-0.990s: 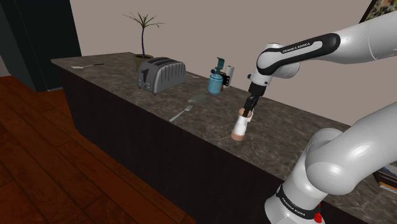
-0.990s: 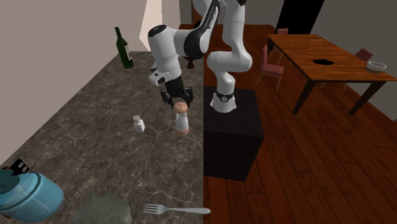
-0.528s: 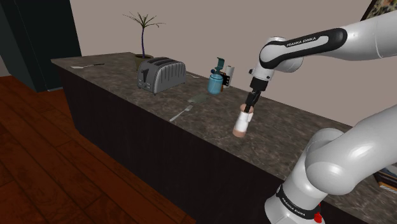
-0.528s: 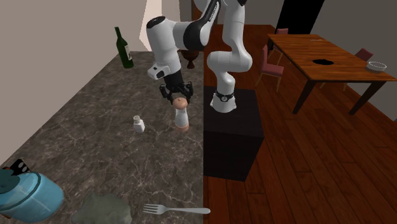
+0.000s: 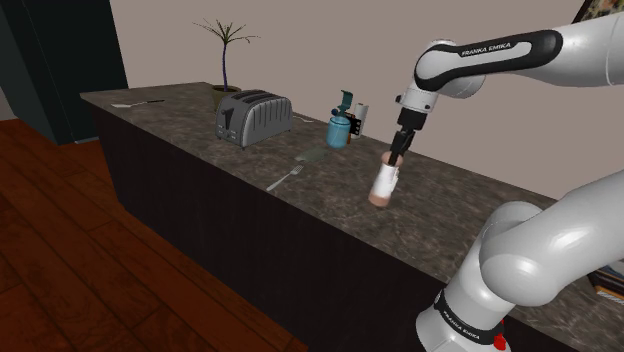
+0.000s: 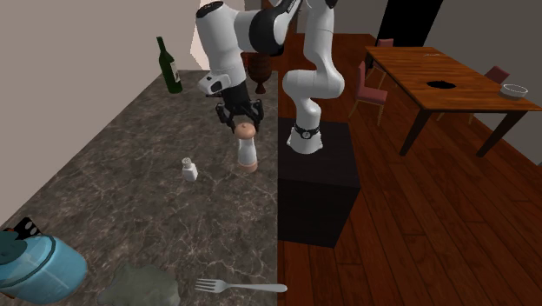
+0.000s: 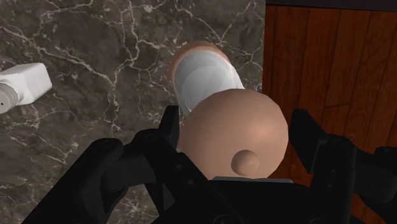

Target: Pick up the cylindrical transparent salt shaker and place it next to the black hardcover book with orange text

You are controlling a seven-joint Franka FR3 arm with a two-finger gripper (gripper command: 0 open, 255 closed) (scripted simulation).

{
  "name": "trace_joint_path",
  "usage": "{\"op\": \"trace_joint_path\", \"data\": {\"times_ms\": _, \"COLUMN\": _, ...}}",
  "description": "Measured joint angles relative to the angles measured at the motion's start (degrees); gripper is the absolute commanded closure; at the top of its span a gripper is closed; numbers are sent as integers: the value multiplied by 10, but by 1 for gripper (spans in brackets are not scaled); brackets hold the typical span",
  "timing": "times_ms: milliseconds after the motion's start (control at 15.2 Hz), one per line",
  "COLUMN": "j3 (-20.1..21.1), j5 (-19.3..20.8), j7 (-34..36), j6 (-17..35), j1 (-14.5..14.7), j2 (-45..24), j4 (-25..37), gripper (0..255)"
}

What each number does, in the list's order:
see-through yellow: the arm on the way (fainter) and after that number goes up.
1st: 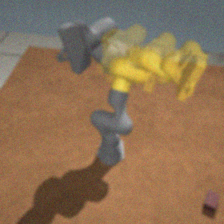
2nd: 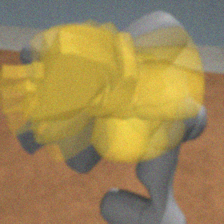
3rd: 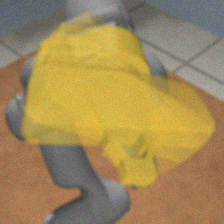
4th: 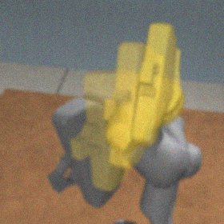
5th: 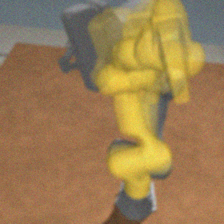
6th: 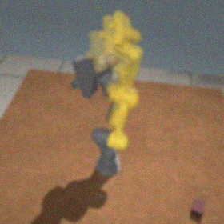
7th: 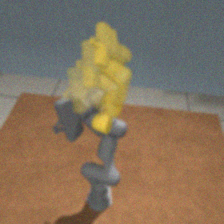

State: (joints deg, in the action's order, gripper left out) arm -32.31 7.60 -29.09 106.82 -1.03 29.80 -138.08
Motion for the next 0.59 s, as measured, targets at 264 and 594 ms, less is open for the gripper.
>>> {"op": "trace_joint_path", "data": {"times_ms": 264, "j3": 7, "j5": -2, "j7": 4, "j6": -30, "j1": 1, "j2": 5, "j4": 25, "gripper": 255}}
{"op": "trace_joint_path", "data": {"times_ms": 594, "j3": 15, "j5": -5, "j7": 8, "j6": -70, "j1": 2, "j2": 12, "j4": 59, "gripper": 255}}
